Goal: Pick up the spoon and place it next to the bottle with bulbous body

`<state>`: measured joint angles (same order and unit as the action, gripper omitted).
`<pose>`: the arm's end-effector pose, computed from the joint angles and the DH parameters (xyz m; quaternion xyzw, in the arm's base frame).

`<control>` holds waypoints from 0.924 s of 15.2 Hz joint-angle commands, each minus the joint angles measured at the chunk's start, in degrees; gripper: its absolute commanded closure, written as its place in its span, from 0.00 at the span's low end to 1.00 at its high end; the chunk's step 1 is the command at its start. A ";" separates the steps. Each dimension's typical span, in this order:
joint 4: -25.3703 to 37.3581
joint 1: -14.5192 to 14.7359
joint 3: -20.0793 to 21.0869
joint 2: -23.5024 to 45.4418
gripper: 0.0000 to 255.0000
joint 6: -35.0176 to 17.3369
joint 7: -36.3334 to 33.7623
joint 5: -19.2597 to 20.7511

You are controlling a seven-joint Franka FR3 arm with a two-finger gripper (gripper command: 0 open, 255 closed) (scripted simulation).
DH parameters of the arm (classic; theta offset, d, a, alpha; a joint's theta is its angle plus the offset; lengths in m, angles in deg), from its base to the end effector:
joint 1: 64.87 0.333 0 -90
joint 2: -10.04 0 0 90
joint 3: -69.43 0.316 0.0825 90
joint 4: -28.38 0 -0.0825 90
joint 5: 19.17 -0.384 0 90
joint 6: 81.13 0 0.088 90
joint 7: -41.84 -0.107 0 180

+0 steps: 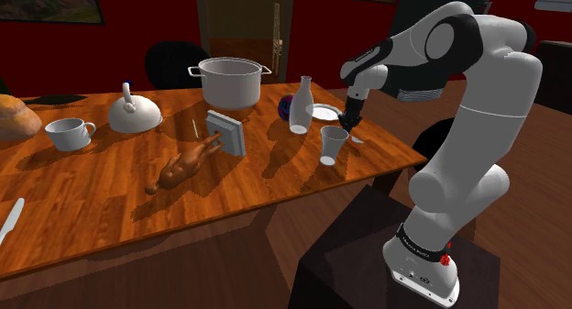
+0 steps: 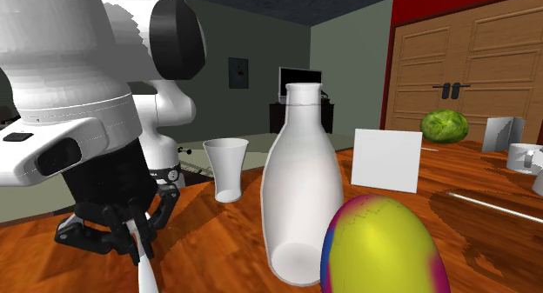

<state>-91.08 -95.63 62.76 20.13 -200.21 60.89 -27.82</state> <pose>0.4440 -0.3291 0.3285 -0.9741 0.2007 0.0546 0.0885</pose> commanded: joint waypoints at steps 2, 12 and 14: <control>-0.04 0.01 0.01 0.05 1.00 -0.09 -0.01 -0.01; 2.43 -0.17 -0.22 -1.19 0.00 3.60 -0.31 0.47; 4.91 -0.33 -0.41 -2.05 0.00 6.93 -0.53 0.83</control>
<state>-87.78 -95.83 62.46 18.09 -194.99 60.37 -27.13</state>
